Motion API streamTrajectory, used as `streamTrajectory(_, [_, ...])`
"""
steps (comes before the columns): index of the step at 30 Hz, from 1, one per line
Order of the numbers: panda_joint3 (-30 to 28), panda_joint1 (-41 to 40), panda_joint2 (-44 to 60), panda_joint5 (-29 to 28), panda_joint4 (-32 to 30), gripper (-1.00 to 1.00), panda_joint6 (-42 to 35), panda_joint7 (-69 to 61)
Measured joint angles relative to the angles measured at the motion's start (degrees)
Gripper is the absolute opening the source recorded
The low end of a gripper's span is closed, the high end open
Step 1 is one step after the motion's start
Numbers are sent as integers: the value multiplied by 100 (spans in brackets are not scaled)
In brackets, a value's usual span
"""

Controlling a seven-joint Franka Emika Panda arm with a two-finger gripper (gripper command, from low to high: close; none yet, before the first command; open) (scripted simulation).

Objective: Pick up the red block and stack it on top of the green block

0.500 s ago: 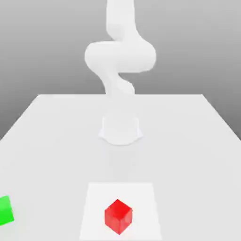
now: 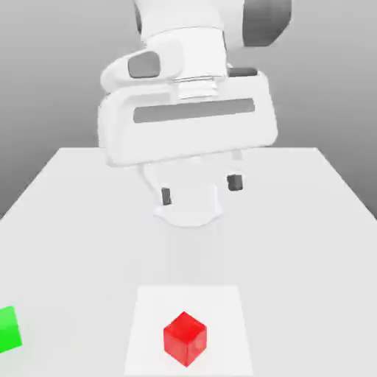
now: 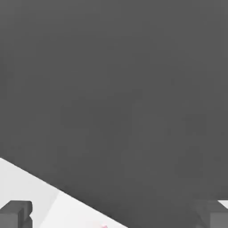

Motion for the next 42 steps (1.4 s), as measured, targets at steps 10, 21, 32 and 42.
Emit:
streamTrajectory(10, [43, -64, 1981, -144, -460, 0, 997, -1578])
streamTrajectory(21, [416, -355, 2853, 239, -342, -100, 1687, -1918])
streamTrajectory(32, [-665, -1078, 2068, 10, 113, -100, 332, -1766])
streamTrajectory(42, [-977, -2561, 3179, 1028, 1009, 100, 423, -2495])
